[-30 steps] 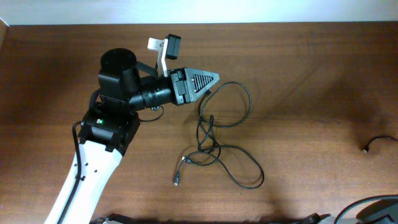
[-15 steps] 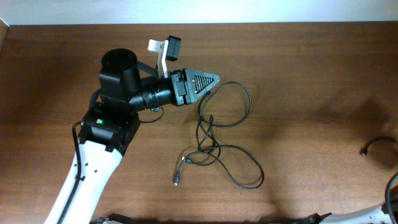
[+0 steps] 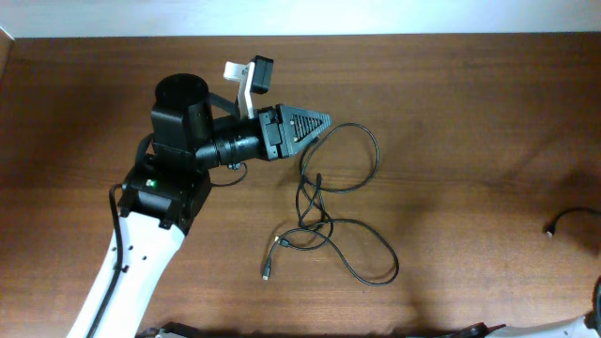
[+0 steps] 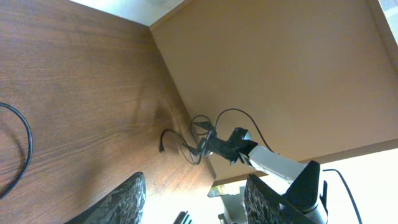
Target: Untangle cables
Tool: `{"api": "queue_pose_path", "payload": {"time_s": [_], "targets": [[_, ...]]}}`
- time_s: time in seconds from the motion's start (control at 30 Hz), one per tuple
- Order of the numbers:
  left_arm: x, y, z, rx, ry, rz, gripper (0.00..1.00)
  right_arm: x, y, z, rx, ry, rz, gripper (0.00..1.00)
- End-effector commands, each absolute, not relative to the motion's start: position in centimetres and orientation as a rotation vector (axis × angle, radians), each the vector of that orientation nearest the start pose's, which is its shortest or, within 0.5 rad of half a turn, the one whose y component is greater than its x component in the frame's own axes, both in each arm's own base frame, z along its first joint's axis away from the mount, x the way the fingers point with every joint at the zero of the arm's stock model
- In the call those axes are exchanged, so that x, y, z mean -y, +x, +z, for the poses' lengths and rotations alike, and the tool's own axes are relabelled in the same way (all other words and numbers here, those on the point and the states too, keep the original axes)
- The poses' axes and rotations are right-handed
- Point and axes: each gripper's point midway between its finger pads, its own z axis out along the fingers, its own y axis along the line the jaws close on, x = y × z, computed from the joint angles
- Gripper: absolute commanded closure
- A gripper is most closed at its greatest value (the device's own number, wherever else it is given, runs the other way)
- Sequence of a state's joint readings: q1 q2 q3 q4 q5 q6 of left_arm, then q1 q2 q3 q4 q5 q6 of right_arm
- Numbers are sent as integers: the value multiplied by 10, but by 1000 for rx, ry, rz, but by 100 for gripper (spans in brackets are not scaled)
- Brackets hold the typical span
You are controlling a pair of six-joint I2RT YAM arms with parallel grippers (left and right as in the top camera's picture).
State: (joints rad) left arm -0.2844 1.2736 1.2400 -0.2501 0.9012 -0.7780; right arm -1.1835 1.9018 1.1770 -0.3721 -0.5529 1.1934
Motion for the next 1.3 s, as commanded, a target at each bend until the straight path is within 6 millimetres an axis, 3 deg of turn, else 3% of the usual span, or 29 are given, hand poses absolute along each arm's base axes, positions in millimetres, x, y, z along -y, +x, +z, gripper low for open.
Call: {"api": "queue_pose_path", "payload": {"time_s": [0.0, 0.07, 0.13, 0.17, 0.2, 0.23, 0.3, 0.33, 0.4, 0.43, 0.47, 0.5, 0.53, 0.57, 0.6, 0.67, 0.7, 0.73, 0.77, 0.83, 0.97, 1.17, 1.27], "targets": [[228, 310, 374, -2011, 216, -1516, 49, 363, 225, 39, 1426, -3170, -712, 6], [228, 310, 373, -2014, 213, -1516, 48, 369, 196, 26, 1357, -3218, -390, 7], [228, 310, 373, -2015, 214, -1516, 49, 377, 186, 24, 1345, -3249, -264, 12], [228, 309, 372, -2026, 200, -1523, 49, 381, 186, 26, 1351, -3266, -252, 66], [228, 309, 370, -2043, 181, -1533, 49, 383, 187, 27, 1357, -3276, -255, 89], [229, 308, 368, -2050, 178, -1535, 49, 386, 188, 28, 1364, -3284, -258, 96], [229, 308, 368, -2051, 179, -1536, 49, 388, 192, 30, 1394, -3291, -283, 96], [229, 308, 368, -2051, 177, -1534, 50, 396, 205, 38, 1527, -3293, -359, 96], [229, 308, 368, -2052, 176, -1534, 49, 423, 258, 89, 1880, -3339, -826, 96], [229, 308, 368, -2052, 176, -1534, 49, 439, 280, 131, 2139, -3352, -1046, 96], [229, 308, 368, -2052, 176, -1534, 49, 451, 292, 170, 2364, -3373, -1172, 96], [229, 308, 368, -2053, 176, -1533, 48, 452, 296, 181, 2448, -3359, -1215, 96], [228, 309, 368, -2052, 172, -1529, 49, 449, 299, 181, 2459, -3334, -1238, 82], [227, 311, 367, -2052, 159, -1515, 48, 442, 304, 176, 2458, -3283, -1272, 59], [226, 313, 367, -2051, 151, -1507, 48, 417, 325, 175, 2671, -3032, -1382, 44], [227, 312, 367, -2047, 156, -1509, 48, 379, 356, 183, 3029, -2602, -1533, 34], [227, 312, 367, -2048, 157, -1511, 48, 370, 362, 175, 2948, -2602, -1554, 17], [227, 311, 368, -2048, 163, -1517, 48, 362, 355, 136, 2399, -2850, -1482, 1], [227, 311, 368, -2048, 163, -1517, 48, 350, 341, 104, 2025, -2955, -1351, 1], [227, 311, 368, -2048, 162, -1516, 47, 323, 282, 40, 1512, -3053, -803, 1], [227, 311, 368, -2048, 162, -1516, 46, 343, 250, 28, 1464, -3171, -429, 1], [227, 310, 365, -2063, 153, -1518, 45, 366, 214, 25, 1386, -3262, -71, 0], [227, 309, 362, -2077, 144, -1519, 43, 387, 180, 26, 1254, -3337, 43, 20]]}}
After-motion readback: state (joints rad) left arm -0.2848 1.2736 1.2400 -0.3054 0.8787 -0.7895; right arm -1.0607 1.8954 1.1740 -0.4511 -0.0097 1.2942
